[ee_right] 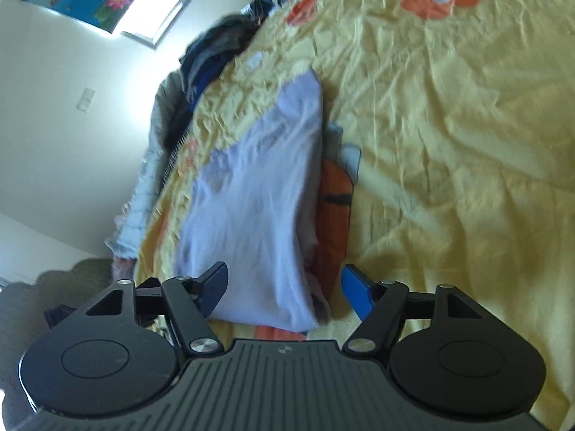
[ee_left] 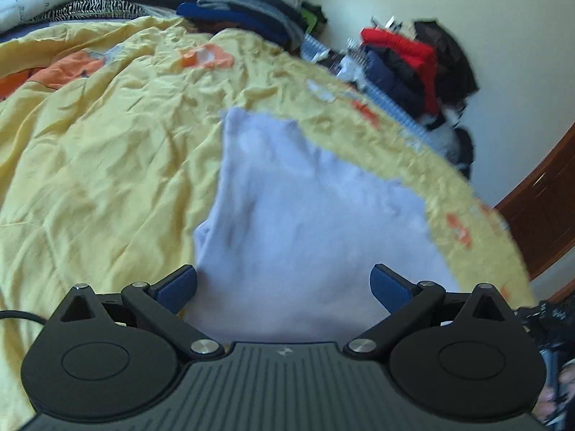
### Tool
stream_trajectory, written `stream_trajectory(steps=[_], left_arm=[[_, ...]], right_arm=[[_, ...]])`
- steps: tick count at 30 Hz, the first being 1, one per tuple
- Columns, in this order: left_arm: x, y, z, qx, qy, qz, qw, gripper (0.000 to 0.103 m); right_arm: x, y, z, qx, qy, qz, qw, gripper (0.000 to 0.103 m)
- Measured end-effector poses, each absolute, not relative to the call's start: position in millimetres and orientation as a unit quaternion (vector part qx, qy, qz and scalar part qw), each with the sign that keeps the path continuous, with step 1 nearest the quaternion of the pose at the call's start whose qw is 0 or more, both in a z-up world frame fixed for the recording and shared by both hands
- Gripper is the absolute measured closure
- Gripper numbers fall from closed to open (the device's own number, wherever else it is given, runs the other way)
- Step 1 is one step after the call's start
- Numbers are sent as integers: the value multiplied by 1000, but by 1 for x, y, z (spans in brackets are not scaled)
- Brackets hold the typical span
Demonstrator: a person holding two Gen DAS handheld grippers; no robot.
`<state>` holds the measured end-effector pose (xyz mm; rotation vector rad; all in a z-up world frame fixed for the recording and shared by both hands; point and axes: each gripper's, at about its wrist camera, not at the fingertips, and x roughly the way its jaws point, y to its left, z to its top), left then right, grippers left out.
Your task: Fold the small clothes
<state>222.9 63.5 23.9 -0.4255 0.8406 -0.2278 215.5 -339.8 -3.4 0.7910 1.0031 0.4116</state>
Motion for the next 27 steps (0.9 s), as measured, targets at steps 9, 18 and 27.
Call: stream_trajectory(steps=[9, 18, 27], left_arm=[[223, 65, 21, -137, 420, -53, 896, 21], [218, 79, 29, -150, 441, -88, 880, 41], [225, 70, 25, -116, 442, -89, 885, 96]], right_arm=[[198, -338, -9, 376, 474, 185, 775, 98], [193, -338, -19, 382, 475, 187, 770, 79], [197, -331, -19, 350, 480, 187, 782, 95]])
